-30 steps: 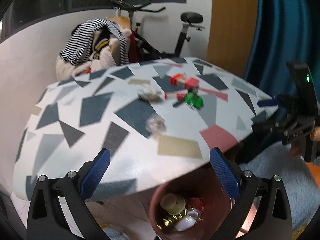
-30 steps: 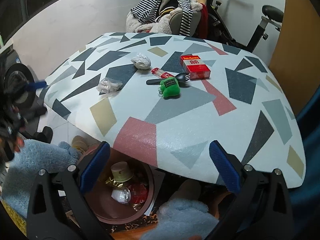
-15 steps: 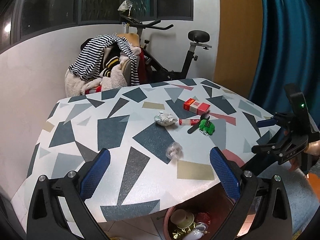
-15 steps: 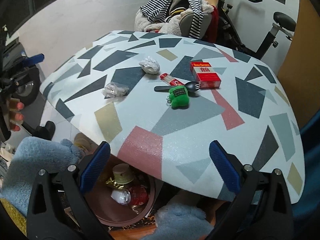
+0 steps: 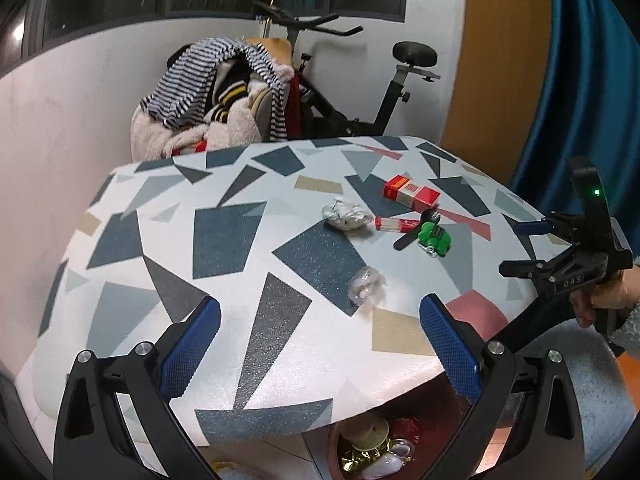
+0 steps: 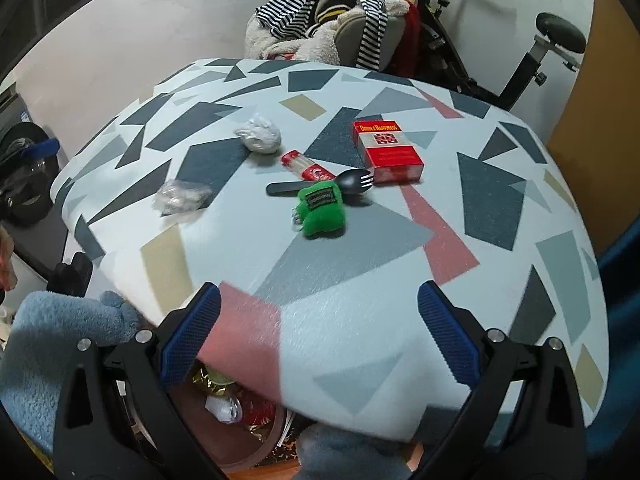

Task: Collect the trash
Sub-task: 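Move both grippers back over the table toward the green plush, then grasp the green plush keychain with the right gripper while the left grasps the clear plastic bag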

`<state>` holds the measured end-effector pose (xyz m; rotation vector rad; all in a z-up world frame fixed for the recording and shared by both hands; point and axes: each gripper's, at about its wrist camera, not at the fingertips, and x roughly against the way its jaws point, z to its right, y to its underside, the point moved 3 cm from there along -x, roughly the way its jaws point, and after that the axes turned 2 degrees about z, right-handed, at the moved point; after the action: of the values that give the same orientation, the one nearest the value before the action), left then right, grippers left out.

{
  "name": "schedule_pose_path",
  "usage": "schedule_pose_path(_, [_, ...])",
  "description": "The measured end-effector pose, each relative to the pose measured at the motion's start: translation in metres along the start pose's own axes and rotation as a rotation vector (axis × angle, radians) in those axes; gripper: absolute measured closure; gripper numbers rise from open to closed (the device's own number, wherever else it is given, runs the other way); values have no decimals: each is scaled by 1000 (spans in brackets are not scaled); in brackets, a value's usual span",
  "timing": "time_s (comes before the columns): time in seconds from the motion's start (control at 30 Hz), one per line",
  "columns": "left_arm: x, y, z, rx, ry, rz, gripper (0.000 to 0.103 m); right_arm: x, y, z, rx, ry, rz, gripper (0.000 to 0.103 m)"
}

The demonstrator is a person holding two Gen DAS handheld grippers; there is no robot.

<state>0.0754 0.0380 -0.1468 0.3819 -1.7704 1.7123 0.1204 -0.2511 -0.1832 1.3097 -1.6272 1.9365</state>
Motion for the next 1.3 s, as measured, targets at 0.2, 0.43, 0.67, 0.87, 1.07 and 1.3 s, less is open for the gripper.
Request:
schedule_pose_path(0.2, [-23, 0, -10, 31, -6, -16, 6, -34, -20, 2, -6, -34, -10, 37])
schedule_pose_path(0.43, [-44, 1, -15, 63, 27, -39, 13, -80, -47, 8, -77, -61, -58, 41])
schedule_pose_path(0.67, [-57, 1, -3, 48, 74, -64, 21, -94, -46, 2, -34, -40, -94, 60])
schedule_pose_path(0.87, [-62, 1, 8, 35, 98, -79, 27, -70, -39, 1, -10, -76, -42, 65])
schedule_pose_path(1.07, [-72, 0, 17, 30, 120, -105, 32, -36, -42, 6, -13, -88, 38, 66])
schedule_pose_path(1.3, [-103, 0, 25, 16, 127, -157, 37, -1, -46, 10, -8, -89, 112, 66])
